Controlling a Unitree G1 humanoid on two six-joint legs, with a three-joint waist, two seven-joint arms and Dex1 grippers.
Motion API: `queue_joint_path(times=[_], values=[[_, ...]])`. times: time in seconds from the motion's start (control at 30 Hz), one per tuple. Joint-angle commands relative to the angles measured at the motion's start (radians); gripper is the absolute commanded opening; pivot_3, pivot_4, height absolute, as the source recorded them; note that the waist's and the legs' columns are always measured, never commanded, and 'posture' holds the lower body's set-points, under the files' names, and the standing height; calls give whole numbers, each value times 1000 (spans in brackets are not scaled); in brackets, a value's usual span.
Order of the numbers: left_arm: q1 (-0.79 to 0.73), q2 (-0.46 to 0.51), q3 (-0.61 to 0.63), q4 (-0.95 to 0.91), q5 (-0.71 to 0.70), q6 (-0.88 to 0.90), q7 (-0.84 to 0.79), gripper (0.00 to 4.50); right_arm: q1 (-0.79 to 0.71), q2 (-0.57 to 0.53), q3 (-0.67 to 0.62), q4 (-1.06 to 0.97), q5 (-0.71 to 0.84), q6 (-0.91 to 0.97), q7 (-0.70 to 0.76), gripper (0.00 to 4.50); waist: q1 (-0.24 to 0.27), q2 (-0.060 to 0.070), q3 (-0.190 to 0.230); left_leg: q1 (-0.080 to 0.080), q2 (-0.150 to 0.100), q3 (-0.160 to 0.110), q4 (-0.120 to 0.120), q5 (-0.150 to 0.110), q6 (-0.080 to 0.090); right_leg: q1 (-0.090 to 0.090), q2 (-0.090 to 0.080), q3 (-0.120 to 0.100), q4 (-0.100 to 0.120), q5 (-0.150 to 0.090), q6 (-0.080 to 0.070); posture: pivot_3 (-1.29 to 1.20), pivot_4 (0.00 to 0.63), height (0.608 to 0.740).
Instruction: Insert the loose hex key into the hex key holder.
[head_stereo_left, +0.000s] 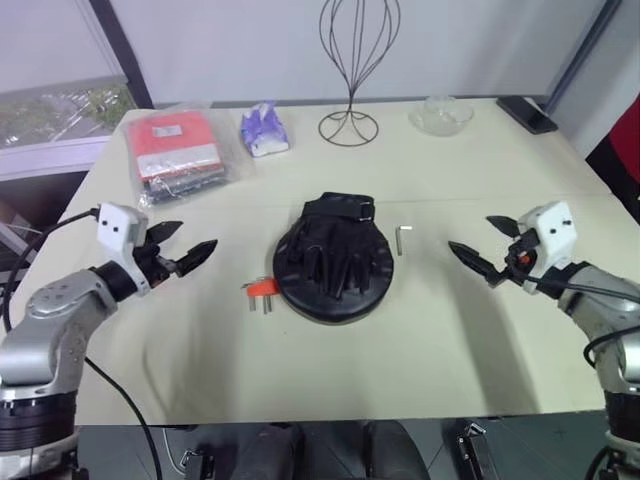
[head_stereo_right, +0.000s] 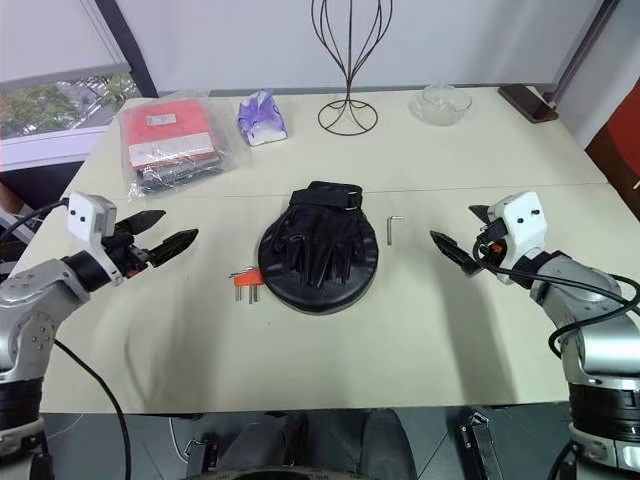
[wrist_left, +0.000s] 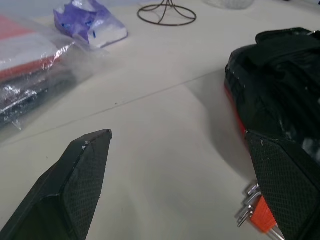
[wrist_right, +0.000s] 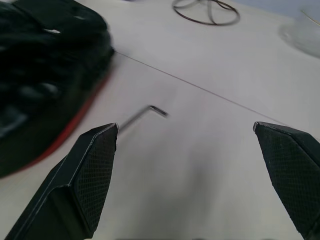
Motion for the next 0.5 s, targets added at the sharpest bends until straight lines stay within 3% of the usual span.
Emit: queue_joint_path(times=[0.03, 0.5], values=[[5, 43, -8, 13, 11, -24, -64, 4430, 20, -38, -26, -31, 6, -14, 33, 4500, 1, 0, 0, 0, 0, 0, 0, 0, 0, 0, 0, 0, 0, 0, 0, 0, 150, 740], [-56, 81, -39, 96, 36, -66, -164, 4430, 49, -69, -37, -48, 7, -36, 63, 4500, 0, 0, 0, 0, 0, 0, 0, 0, 0, 0, 0, 0, -1, 0, 0, 0, 150, 740]])
